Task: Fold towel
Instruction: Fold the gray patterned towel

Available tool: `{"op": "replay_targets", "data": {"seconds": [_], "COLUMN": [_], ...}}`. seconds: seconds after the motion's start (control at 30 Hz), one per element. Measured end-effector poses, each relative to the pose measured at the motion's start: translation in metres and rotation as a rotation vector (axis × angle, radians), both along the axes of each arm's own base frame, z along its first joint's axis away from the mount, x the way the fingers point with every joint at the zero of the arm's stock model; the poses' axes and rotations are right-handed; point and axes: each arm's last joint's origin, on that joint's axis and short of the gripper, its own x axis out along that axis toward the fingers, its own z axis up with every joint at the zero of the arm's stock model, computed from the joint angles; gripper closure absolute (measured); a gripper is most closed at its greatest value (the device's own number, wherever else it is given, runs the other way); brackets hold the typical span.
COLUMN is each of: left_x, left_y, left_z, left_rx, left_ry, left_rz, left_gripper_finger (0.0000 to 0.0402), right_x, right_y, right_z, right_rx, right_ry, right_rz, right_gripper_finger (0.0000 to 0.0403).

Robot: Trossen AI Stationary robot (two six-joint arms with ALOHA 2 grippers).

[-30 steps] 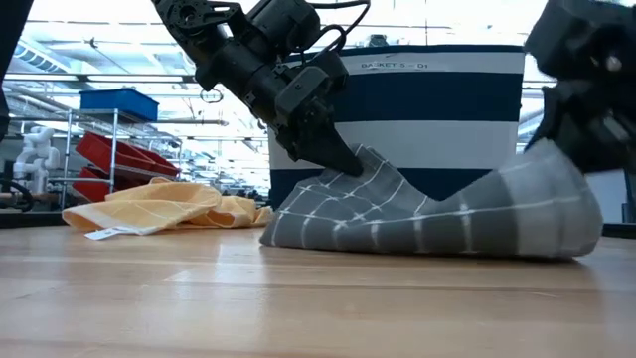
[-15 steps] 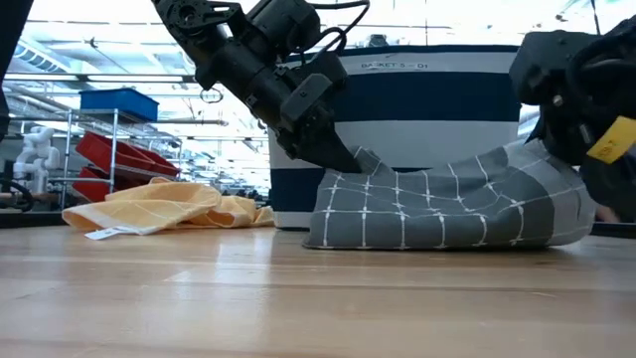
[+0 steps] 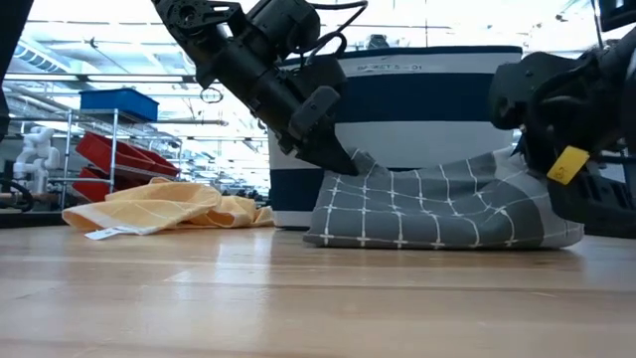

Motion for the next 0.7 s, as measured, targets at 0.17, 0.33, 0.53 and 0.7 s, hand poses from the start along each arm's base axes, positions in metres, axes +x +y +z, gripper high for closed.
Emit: {"op": "replay_targets", "data": {"seconds": [0.17, 0.33, 0.53, 0.7], "left_x": [-0.001, -0.003, -0.004, -0.004], "left_y": [0.002, 0.002, 0.002, 0.003], "left_z": [-0.001, -0.004, -0.005, -0.005], "left_rx": [0.006, 0.007, 0.006, 0.014], "left_ry": [0.016, 0.056, 0.072, 0.071], "left_rz": [0.012, 0.011, 0.011, 0.021], "left_gripper_finger": [0.0401, 0.0401, 0.0401, 0.0401], "right_x": [0.005, 0.006, -0.001, -0.01], "right_y": [-0.011, -0.014, -0.018, -0.012], "right_z": [-0.001, -0.001, 0.005, 0.013], "right_rx": [0.0, 0.001, -0.022, -0.025], "right_ry": [0.026, 0.031, 0.055, 0.053], "right_rz": [-0.035, -0.05, -0.131, -0.226], "right_gripper_finger": [0.0374, 0.033, 0.0242, 0.0203]}}
